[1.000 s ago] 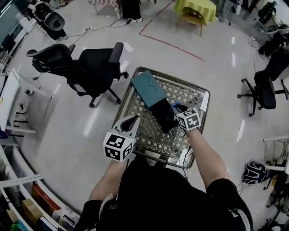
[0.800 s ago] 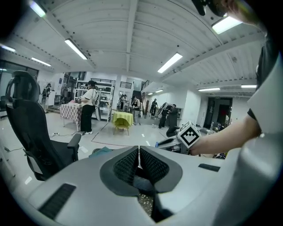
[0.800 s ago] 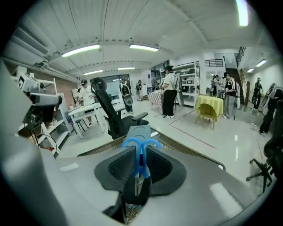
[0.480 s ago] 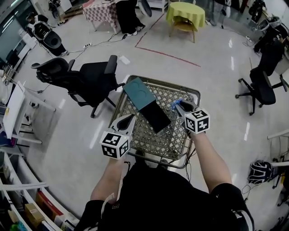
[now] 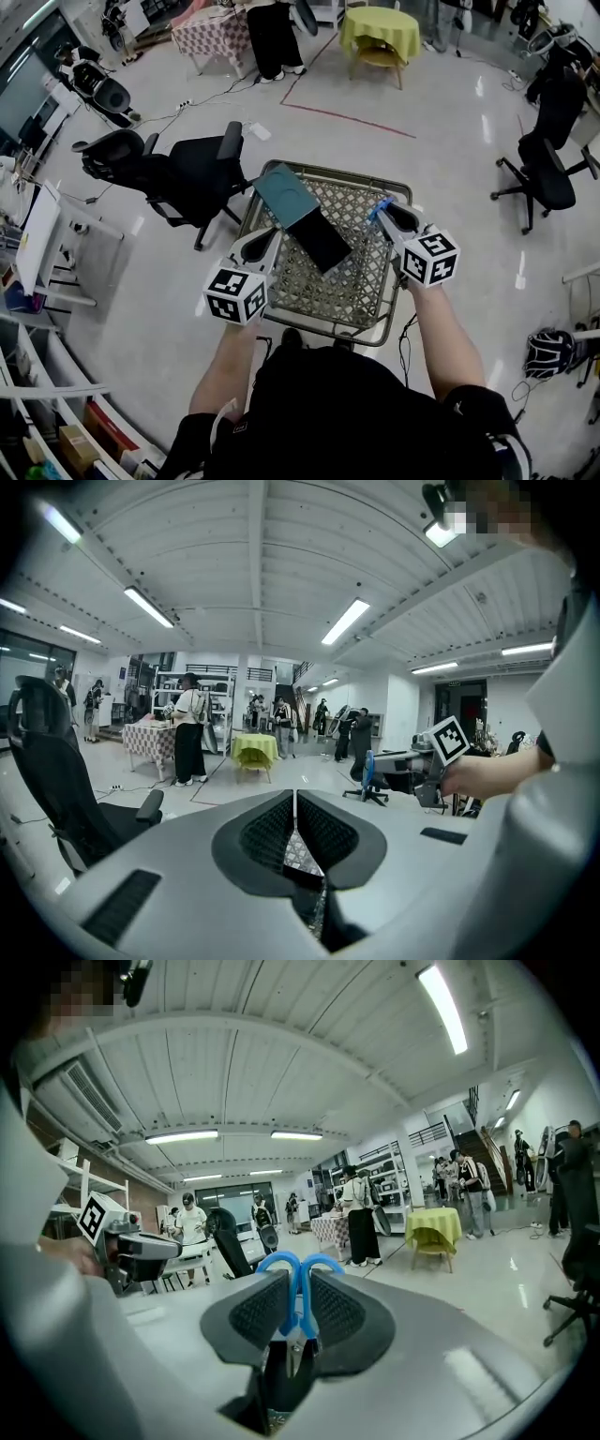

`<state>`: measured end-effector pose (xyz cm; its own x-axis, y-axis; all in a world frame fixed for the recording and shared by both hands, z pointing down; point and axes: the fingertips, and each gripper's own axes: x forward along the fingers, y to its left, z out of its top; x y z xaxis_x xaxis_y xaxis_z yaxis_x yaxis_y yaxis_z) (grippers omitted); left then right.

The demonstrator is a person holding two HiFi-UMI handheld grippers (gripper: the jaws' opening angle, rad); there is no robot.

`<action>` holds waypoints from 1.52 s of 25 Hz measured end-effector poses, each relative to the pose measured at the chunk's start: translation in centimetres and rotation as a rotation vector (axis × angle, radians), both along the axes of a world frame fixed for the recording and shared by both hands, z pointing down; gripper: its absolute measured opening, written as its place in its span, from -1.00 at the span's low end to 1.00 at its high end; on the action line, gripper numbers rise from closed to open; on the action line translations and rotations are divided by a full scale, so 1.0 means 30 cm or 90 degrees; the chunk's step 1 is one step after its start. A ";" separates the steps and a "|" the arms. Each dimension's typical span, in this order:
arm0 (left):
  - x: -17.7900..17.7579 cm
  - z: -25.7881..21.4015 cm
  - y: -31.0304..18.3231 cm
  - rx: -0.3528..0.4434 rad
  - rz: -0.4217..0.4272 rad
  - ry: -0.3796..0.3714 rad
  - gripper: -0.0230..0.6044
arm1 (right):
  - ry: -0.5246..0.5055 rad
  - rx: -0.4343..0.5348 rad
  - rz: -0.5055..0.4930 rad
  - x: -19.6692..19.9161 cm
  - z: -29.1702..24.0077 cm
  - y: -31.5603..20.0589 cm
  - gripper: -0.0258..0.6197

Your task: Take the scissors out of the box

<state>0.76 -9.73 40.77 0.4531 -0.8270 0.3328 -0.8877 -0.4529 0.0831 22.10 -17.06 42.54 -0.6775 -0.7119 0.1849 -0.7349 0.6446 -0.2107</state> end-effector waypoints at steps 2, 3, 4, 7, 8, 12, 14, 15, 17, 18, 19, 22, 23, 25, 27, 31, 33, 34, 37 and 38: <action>-0.001 -0.033 -0.006 0.011 0.008 -0.005 -0.87 | -0.016 0.006 0.016 0.033 -0.028 0.022 -0.65; -0.004 -0.051 -0.012 0.017 0.011 -0.007 -0.87 | -0.025 0.007 0.025 0.051 -0.041 0.031 -0.65; -0.011 -0.068 -0.018 0.024 0.013 -0.007 -0.87 | -0.032 0.009 0.034 0.068 -0.054 0.039 -0.65; -0.042 -0.107 -0.025 0.042 0.009 -0.008 -0.87 | -0.039 0.011 0.050 0.104 -0.078 0.064 -0.65; -0.053 -0.116 -0.023 0.047 0.009 -0.010 -0.87 | -0.041 0.014 0.054 0.113 -0.085 0.074 -0.65; -0.087 -0.154 -0.005 0.058 0.021 0.002 -0.87 | -0.065 0.027 0.070 0.137 -0.132 0.121 -0.65; -0.108 -0.172 -0.001 0.061 0.025 0.010 -0.87 | -0.081 0.034 0.076 0.138 -0.162 0.139 -0.65; -0.121 -0.179 -0.001 0.062 0.025 0.011 -0.87 | -0.089 0.036 0.078 0.135 -0.178 0.147 -0.65; -0.152 -0.185 -0.003 0.065 0.022 0.007 -0.87 | -0.106 0.042 0.084 0.127 -0.209 0.158 -0.65; -0.168 -0.185 -0.005 0.066 0.019 0.003 -0.87 | -0.114 0.047 0.087 0.123 -0.226 0.164 -0.65; -0.185 -0.184 -0.007 0.065 0.017 -0.002 -0.87 | -0.121 0.053 0.090 0.119 -0.244 0.171 -0.65; -0.236 -0.186 -0.018 0.065 0.011 -0.004 -0.87 | -0.128 0.079 0.097 0.107 -0.294 0.188 -0.65; -0.253 -0.189 -0.020 0.067 0.009 -0.002 -0.87 | -0.129 0.087 0.098 0.102 -0.310 0.193 -0.65; -0.282 -0.199 -0.020 0.071 0.004 0.003 -0.87 | -0.129 0.100 0.101 0.096 -0.338 0.204 -0.65; -0.301 -0.208 -0.019 0.076 0.002 0.006 -0.87 | -0.133 0.108 0.108 0.098 -0.359 0.217 -0.65; -0.329 -0.223 -0.028 0.084 0.002 0.007 -0.87 | -0.137 0.118 0.116 0.094 -0.394 0.240 -0.65; -0.337 -0.237 -0.032 0.091 0.001 0.007 -0.87 | -0.136 0.124 0.117 0.090 -0.406 0.243 -0.65; -0.338 -0.244 -0.033 0.094 0.001 0.007 -0.87 | -0.135 0.126 0.117 0.088 -0.411 0.243 -0.65; -0.341 -0.253 -0.037 0.098 0.002 0.009 -0.87 | -0.133 0.131 0.118 0.084 -0.421 0.244 -0.65; -0.341 -0.253 -0.037 0.098 0.003 0.009 -0.87 | -0.132 0.131 0.117 0.080 -0.421 0.246 -0.65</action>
<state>-9.47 -10.82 33.17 0.4609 -0.8656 0.1959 -0.8848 -0.4653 0.0257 24.51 -9.67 29.89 -0.5424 -0.8337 -0.1034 -0.7981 0.5498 -0.2463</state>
